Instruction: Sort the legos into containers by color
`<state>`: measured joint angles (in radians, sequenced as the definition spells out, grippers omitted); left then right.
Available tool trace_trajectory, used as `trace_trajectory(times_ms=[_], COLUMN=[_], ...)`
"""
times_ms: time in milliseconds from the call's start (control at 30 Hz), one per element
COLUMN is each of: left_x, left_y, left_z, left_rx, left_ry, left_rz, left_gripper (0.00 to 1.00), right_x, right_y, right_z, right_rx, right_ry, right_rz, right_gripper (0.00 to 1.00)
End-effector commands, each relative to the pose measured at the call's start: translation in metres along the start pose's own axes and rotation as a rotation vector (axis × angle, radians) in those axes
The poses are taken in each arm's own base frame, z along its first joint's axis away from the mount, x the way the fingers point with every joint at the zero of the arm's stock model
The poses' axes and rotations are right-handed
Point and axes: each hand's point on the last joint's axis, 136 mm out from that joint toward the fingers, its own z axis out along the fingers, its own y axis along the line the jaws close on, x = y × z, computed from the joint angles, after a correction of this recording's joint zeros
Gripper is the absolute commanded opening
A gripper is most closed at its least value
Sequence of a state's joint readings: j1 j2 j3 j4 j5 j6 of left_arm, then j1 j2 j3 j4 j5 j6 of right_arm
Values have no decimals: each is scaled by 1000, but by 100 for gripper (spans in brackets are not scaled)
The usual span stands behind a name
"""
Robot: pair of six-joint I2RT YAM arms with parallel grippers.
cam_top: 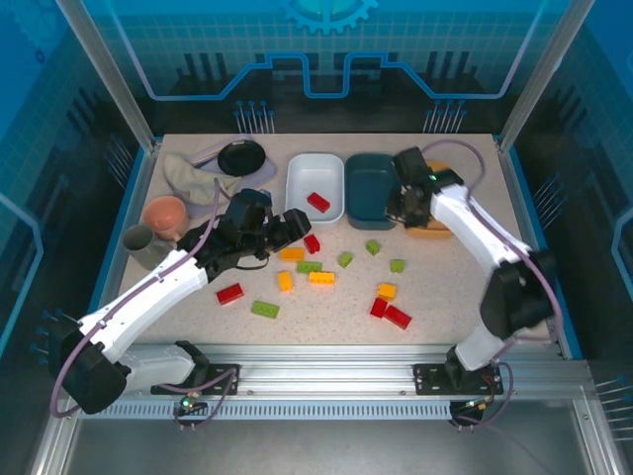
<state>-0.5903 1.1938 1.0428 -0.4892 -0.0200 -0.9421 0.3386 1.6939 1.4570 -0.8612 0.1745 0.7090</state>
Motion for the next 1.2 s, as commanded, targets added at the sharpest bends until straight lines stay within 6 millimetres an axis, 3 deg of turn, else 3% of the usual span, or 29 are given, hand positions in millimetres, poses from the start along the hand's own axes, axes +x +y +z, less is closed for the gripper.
trace_trajectory(times_ms=[0, 167, 333, 433, 533, 600, 700, 800, 933, 1033, 1167], left_x=[-5, 3, 19, 27, 31, 38, 49, 53, 52, 45, 33], left_y=[8, 41, 92, 133, 166, 188, 212, 223, 230, 237, 247], left_z=[-9, -21, -35, -48, -57, -59, -53, -36, -11, 2, 8], left_rx=[-47, -184, -336, -472, -568, -628, -677, -652, -618, -606, -612], left_ry=[-36, -23, 8, 31, 45, 62, 64, 35, -31, -102, -198], left_rz=[-21, -56, -173, -282, -387, -491, -684, -881, -1111, -1211, -1270], left_gripper=[86, 86, 85, 85, 88, 97, 98, 98, 98, 98, 99], right_x=[-13, -35, -47, -49, -51, -45, -18, 31, 102, 137, 166], right_y=[16, 31, 46, 61, 79, 93, 126, 150, 154, 150, 143], right_z=[44, 97, 112, 100, 60, 33, -11, -43, -55, -63, -69], right_rx=[28, 47, 12, -35, -100, -157, -330, -503, -658, -730, -760], right_ry=[122, 216, 250, 230, 155, 85, -37, -76, 12, 52, 99], right_rz=[-72, -64, -68, -107, -179, -251, -417, -588, -693, -715, -736], right_gripper=[17, 23, 49, 66, 73, 78, 84, 86, 86, 86, 86])
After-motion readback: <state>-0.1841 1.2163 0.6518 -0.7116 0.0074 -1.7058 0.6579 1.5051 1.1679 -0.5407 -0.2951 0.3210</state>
